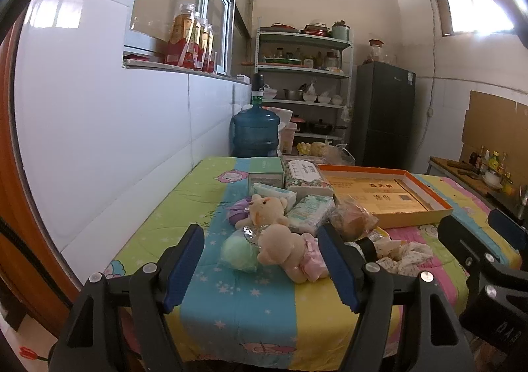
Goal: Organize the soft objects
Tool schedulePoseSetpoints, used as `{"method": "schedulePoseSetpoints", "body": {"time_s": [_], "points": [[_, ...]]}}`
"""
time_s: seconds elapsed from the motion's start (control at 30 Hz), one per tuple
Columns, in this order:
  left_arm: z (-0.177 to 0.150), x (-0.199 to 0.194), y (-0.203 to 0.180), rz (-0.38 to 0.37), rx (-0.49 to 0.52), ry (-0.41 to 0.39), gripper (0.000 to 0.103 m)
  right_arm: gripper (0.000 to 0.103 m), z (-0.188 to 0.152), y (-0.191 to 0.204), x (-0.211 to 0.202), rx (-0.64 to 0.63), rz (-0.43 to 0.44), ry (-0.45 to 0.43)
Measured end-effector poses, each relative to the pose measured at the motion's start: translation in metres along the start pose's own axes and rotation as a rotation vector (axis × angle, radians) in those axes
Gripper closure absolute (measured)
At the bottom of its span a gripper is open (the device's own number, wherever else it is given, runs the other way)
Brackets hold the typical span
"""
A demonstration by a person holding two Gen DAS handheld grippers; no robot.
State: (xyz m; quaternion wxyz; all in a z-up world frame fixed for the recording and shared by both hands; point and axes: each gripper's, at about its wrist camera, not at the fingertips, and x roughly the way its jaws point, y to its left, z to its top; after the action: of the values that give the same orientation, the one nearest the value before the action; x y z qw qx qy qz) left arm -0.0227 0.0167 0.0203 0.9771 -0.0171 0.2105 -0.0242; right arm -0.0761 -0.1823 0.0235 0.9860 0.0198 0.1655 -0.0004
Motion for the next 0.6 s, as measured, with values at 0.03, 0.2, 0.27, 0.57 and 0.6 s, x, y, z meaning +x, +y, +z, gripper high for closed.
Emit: {"method": "schedulePoseSetpoints", "body": {"time_s": [0.03,0.2,0.27,0.57,0.6], "points": [[0.000,0.000,0.000,-0.004,0.001,-0.001,0.031,0.000,0.000,-0.001,0.000,0.002,0.000,0.000],[-0.001,-0.001,0.001,-0.003,0.003,-0.007,0.031,0.000,0.000,-0.003,0.005,0.015,0.004,0.008],[-0.001,-0.001,0.001,-0.007,-0.005,-0.004,0.031,0.000,-0.001,-0.003,0.006,0.015,0.010,0.013],[-0.002,0.004,0.022,-0.021,-0.083,0.007,0.031,0.000,-0.008,-0.008,0.006,0.006,0.008,0.019],[-0.002,0.004,0.023,-0.015,-0.085,0.001,0.031,0.000,-0.008,-0.009,0.007,0.006,0.004,0.018]]}}
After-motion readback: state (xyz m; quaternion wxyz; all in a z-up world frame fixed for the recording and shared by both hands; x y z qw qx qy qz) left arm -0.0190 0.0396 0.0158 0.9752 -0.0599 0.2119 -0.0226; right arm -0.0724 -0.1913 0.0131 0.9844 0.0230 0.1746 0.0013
